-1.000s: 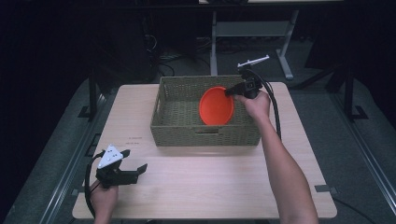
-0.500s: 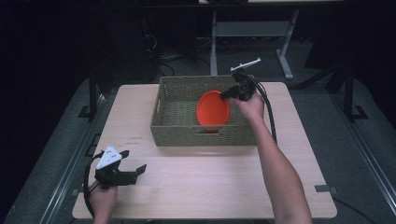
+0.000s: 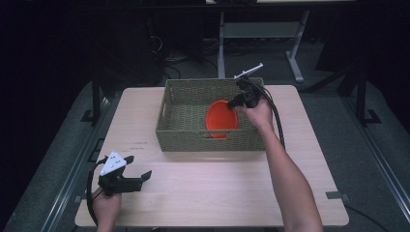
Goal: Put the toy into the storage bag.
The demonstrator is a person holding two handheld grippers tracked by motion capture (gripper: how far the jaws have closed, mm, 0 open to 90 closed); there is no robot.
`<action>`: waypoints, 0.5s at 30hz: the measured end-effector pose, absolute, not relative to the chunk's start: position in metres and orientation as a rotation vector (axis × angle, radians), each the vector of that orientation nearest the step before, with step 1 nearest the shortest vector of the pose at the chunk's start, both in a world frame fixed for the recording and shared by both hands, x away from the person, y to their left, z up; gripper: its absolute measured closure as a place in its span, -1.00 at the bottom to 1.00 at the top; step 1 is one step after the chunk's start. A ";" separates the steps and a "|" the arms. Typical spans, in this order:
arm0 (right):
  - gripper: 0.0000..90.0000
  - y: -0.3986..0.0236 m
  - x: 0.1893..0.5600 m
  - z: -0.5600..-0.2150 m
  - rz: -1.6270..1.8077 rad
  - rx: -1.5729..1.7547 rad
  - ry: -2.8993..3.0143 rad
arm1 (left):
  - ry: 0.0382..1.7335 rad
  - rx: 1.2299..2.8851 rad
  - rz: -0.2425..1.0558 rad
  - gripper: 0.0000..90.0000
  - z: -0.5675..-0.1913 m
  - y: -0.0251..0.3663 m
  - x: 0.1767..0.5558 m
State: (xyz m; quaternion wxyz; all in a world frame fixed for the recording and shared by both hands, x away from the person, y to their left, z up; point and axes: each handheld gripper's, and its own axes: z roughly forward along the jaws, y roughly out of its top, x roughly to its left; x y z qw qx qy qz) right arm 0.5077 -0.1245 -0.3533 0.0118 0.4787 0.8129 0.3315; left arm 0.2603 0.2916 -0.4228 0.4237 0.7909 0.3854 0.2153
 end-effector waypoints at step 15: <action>0.60 -0.130 0.506 -0.349 1.066 1.504 2.528 | 0.956 1.985 0.541 -0.72 -0.423 0.291 0.260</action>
